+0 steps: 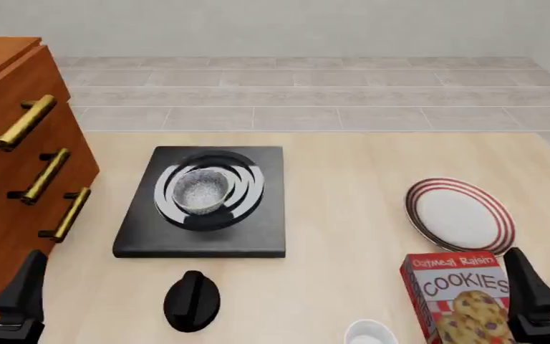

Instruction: Pick the akita bowl on the stove and place it on the plate.

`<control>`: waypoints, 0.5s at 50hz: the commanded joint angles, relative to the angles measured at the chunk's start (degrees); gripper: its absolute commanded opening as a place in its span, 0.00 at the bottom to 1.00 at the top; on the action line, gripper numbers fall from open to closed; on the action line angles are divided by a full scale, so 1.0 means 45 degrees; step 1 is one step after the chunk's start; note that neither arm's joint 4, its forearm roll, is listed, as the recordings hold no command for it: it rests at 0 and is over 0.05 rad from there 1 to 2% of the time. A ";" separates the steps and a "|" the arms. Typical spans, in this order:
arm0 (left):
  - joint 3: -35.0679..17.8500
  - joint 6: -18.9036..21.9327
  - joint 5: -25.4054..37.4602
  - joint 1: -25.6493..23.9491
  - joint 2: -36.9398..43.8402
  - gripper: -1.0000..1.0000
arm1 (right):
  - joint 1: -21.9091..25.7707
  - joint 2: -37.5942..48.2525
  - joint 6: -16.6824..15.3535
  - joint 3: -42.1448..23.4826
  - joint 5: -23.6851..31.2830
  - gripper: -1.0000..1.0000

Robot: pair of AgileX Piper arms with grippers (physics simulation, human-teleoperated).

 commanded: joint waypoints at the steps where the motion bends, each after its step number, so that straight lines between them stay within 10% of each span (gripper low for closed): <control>1: -0.0040 -0.0002 -0.0018 -0.0004 0.0080 1.00 | 0.0200 -0.0276 -0.0096 0.0185 -0.0108 1.00; 18: -0.0040 -0.0003 -0.0018 -0.0001 0.0076 1.00 | 0.1015 0.1267 -0.0247 -0.0490 -0.0242 1.00; 25: -0.0040 -0.0007 -0.0018 0.0001 0.0078 1.00 | 0.1324 0.2038 0.0942 -0.1075 0.0004 1.00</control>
